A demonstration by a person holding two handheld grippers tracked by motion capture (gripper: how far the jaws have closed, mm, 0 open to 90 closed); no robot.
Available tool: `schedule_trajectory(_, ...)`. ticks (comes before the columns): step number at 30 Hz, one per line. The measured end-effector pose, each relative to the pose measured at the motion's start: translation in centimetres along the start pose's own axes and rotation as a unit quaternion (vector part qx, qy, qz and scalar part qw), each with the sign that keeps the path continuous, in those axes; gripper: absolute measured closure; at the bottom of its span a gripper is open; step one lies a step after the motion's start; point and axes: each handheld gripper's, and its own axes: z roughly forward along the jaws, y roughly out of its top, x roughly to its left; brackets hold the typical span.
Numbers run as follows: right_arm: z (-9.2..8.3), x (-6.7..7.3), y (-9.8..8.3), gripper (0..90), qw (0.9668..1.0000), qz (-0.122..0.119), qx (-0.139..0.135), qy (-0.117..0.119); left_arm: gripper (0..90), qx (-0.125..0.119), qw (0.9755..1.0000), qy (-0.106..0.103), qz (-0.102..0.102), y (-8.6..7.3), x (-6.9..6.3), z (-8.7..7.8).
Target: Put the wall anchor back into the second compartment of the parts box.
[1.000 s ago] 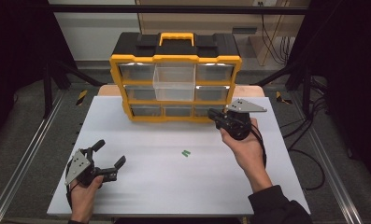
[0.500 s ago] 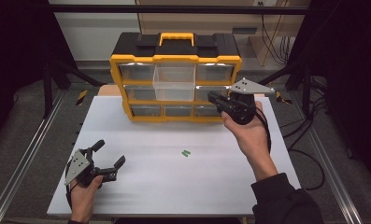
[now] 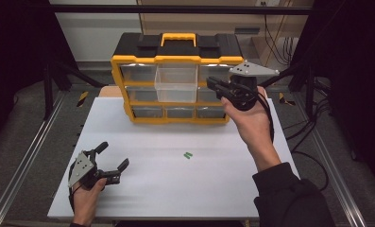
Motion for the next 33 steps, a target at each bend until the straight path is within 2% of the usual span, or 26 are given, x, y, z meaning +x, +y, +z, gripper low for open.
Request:
schedule_trajectory(1, 0.1, 0.1, 0.3, 84.8, 1.0, 0.005, -0.002, 0.001, 0.4, 0.0, 1.0, 0.0, 0.0, 0.0, 0.0, 0.0)
schedule_trajectory(10, 0.8, 0.9, 2.2, 84.8, 0.9999, -0.017, 0.002, -0.001, 0.4, 0.003, 1.0, -0.002, 0.001, 0.0, 0.0, 0.0)
schedule_trajectory(16, 2.2, 1.9, 3.4, 84.7, 0.9994, -0.031, 0.017, 0.0, 0.4, 0.001, 1.0, -0.001, -0.001, 0.0, 0.0, 0.0)
schedule_trajectory(23, 4.3, 2.4, 3.7, 84.7, 0.9988, -0.037, 0.032, -0.001, 0.3, 0.002, 1.0, 0.0, -0.001, 0.0, 0.1, -0.1)
schedule_trajectory(25, 5.0, 2.5, 3.7, 83.8, 0.9982, -0.045, 0.039, -0.007, 0.3, 0.002, 1.0, -0.001, -0.001, 0.0, 0.1, -0.1)
schedule_trajectory(28, 5.6, 2.5, 3.5, 74.4, 0.9984, -0.04, 0.039, 0.002, 0.3, 0.001, 1.0, 0.0, -0.002, 0.0, 0.1, -0.1)
schedule_trajectory(33, 5.1, 3.1, 3.2, 56.1, 0.9982, -0.05, 0.032, 0.003, 0.2, -0.001, 1.0, 0.001, -0.005, 0.0, 0.2, -0.1)
